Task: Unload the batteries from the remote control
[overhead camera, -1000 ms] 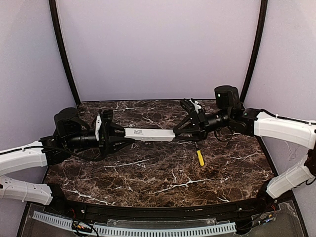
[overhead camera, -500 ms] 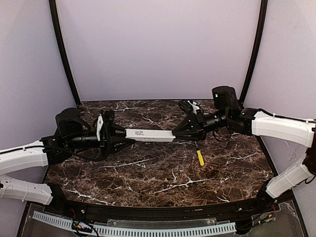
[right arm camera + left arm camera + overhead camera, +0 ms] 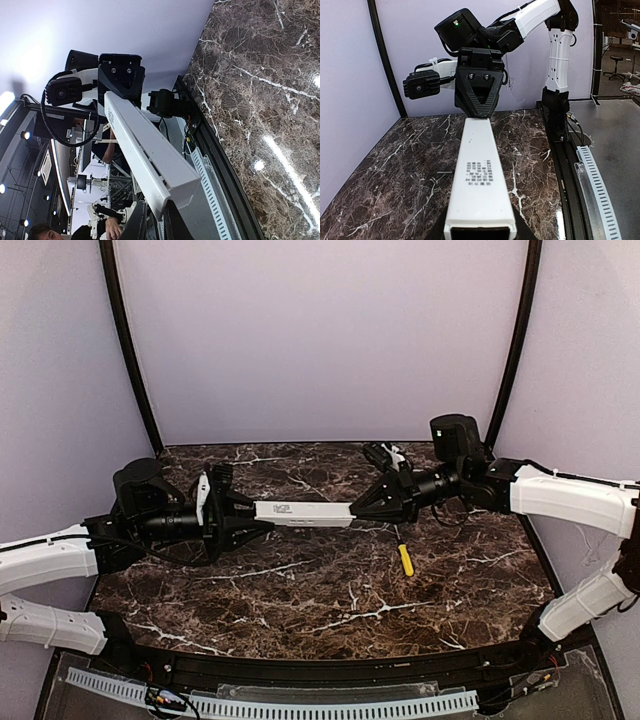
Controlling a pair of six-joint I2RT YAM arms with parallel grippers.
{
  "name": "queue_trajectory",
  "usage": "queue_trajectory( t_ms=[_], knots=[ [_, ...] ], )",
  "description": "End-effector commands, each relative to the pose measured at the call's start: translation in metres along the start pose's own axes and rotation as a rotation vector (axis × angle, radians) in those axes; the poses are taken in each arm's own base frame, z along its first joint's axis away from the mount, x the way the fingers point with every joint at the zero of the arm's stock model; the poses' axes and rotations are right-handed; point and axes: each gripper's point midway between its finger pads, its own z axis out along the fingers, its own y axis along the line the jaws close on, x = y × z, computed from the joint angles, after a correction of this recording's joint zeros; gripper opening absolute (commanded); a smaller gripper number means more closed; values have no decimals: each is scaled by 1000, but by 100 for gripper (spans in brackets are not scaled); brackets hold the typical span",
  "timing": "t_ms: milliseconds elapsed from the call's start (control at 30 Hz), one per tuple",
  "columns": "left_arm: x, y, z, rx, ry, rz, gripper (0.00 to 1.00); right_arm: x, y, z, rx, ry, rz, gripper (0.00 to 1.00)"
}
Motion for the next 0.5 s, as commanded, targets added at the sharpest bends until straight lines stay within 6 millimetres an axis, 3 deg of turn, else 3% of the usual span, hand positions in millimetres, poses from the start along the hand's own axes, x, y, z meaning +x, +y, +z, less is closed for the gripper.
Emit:
queue_trajectory(
  t_ms=[0, 467],
  knots=[
    [0, -4, 1, 18, 12, 8, 0, -7, 5, -1, -6, -16, -38, 12],
    [1, -5, 2, 20, 19, 9, 0, -7, 4, -1, -2, -20, -32, 6]
  ],
)
